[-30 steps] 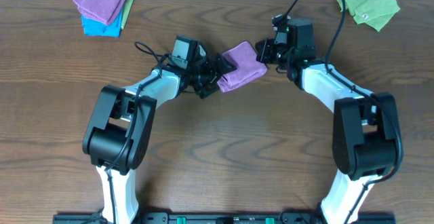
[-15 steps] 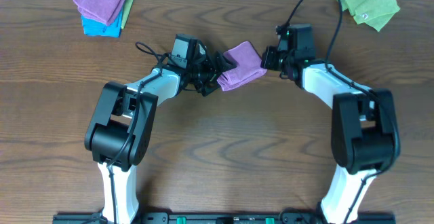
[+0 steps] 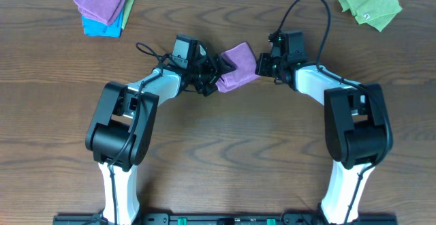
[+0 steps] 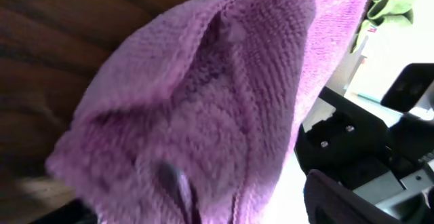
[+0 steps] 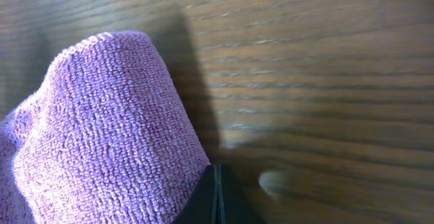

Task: Fold the cloth
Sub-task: 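Grasp the cloth's right side with the right gripper and lift together, then carry the folded cloth with the left gripper to the far-left stack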

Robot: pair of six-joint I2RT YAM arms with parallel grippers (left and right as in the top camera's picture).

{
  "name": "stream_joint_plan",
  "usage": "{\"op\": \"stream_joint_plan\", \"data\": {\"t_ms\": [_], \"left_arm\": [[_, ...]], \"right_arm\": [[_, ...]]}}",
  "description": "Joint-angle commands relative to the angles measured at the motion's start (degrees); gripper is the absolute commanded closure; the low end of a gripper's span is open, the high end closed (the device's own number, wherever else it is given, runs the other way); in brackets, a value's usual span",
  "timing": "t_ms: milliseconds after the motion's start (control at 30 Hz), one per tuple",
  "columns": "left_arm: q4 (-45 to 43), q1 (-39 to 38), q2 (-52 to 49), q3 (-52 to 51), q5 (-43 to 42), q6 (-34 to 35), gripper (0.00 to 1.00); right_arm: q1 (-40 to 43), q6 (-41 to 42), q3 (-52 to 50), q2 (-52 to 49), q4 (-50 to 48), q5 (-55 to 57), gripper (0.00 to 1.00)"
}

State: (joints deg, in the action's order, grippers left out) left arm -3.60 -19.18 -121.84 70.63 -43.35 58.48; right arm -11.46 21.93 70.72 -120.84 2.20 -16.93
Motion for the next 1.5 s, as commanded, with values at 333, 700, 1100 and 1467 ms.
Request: {"op": "stream_joint_plan", "data": {"t_ms": [333,700,1100,1467], "left_arm": [[3.3,-0.3,-6.3,-3.4,7.7,-2.4,0.94],[0.9,3.6,-4.6,4.5,6.3,-3.3,0.94],[15.7,14.0,6.1,26.6,16.2,-19.9,0.94],[9.6,25.9,7.5,27.6,22.6,-8.4,0.94]], "right_arm": [[-1.2,0.3,0.6,-0.5,0.7,-1.8,0.98],[3.7,-8.0,6.3,8.9,14.4,0.2,0.99],[6.1,-15.4,8.8,25.8,32.7,6.9,0.99],[6.1,-15.4,8.8,32.1,42.5,6.8,0.99]]}}
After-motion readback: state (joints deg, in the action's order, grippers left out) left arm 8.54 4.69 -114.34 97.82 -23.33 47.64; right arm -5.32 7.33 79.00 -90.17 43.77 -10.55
